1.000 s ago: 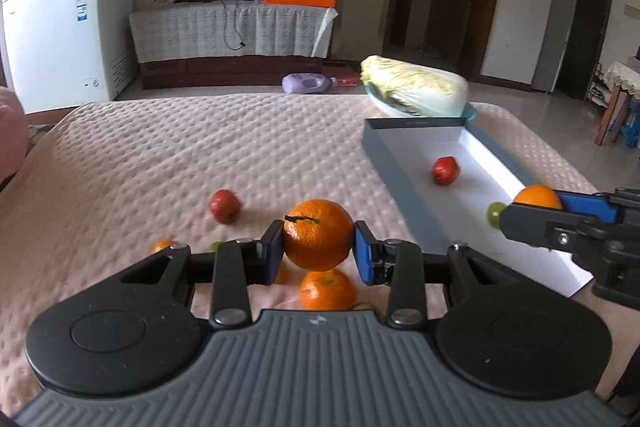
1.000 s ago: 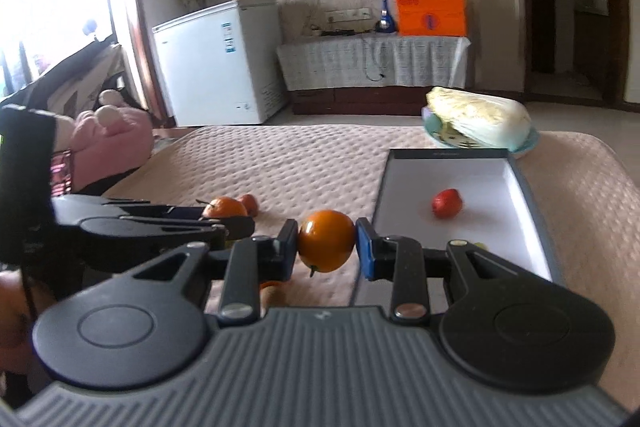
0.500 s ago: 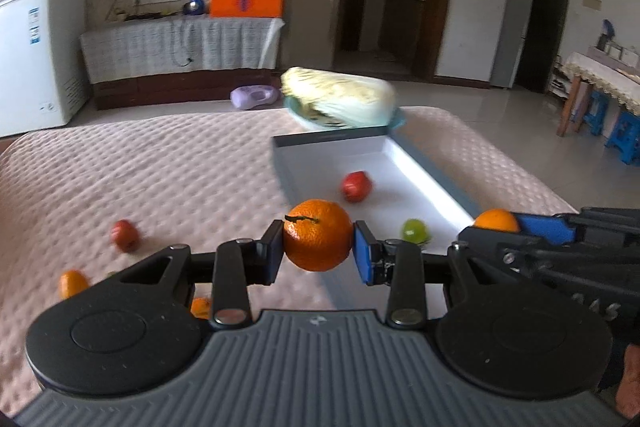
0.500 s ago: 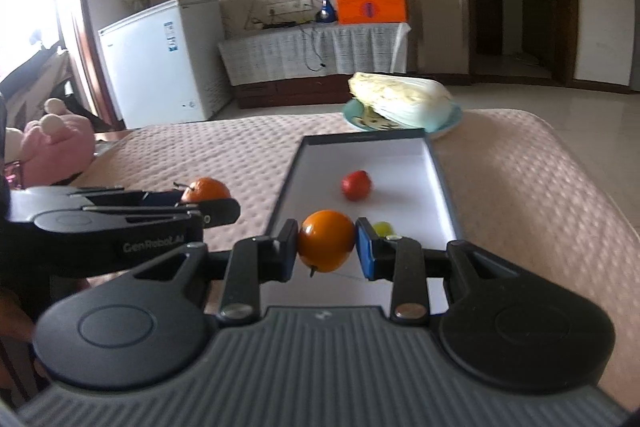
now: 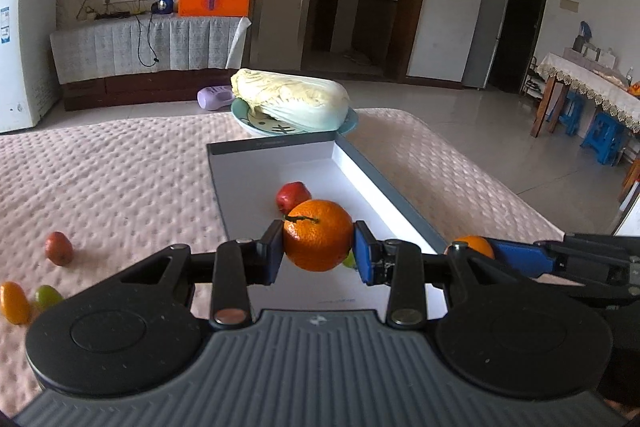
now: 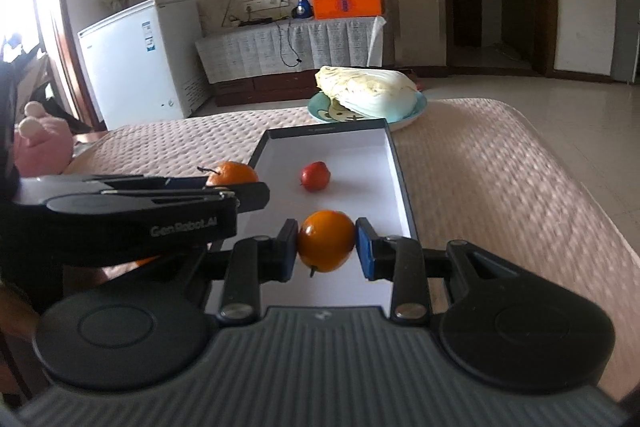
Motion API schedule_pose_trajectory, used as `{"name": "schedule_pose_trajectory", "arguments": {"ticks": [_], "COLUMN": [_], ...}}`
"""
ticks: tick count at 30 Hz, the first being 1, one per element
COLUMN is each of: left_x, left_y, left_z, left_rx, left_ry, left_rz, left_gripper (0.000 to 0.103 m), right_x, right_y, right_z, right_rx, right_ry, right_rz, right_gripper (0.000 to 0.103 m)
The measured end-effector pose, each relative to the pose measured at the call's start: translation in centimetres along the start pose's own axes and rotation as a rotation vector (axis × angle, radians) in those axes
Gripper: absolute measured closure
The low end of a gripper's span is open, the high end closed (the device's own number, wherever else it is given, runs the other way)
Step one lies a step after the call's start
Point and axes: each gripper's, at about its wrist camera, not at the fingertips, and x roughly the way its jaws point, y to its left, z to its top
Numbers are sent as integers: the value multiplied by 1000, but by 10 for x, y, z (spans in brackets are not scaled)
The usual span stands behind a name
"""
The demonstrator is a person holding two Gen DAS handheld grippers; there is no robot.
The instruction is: Organize fruits
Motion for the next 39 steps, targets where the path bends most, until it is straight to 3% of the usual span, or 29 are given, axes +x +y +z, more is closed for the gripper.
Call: {"name": "schedule_pose_trajectory", "arguments": {"ticks": [4, 12, 26, 36, 39], "left_x": [9, 37, 65, 64, 63], "left_y": [-6, -12, -26, -20, -15], "left_z": [3, 1, -5, -13, -14], "left_rx": [8, 23, 47, 79, 73], "left_ry": [-2, 41, 107, 121, 113], "left_rz": [-7, -14, -50, -19, -7], "left_gripper": [61, 61, 60, 59, 50], "right_x": [-3, -15, -16, -16, -15], "right_y": [-4, -20, -29, -20, -17], "right_z": [-1, 3, 3, 12, 17], "right_rx": [10, 66, 95, 54, 50], "right_ry": [1, -78, -79, -125, -144], "right_rz": [-30, -70, -63, -34, -17], "right_gripper": [69, 69, 69, 69, 69]}}
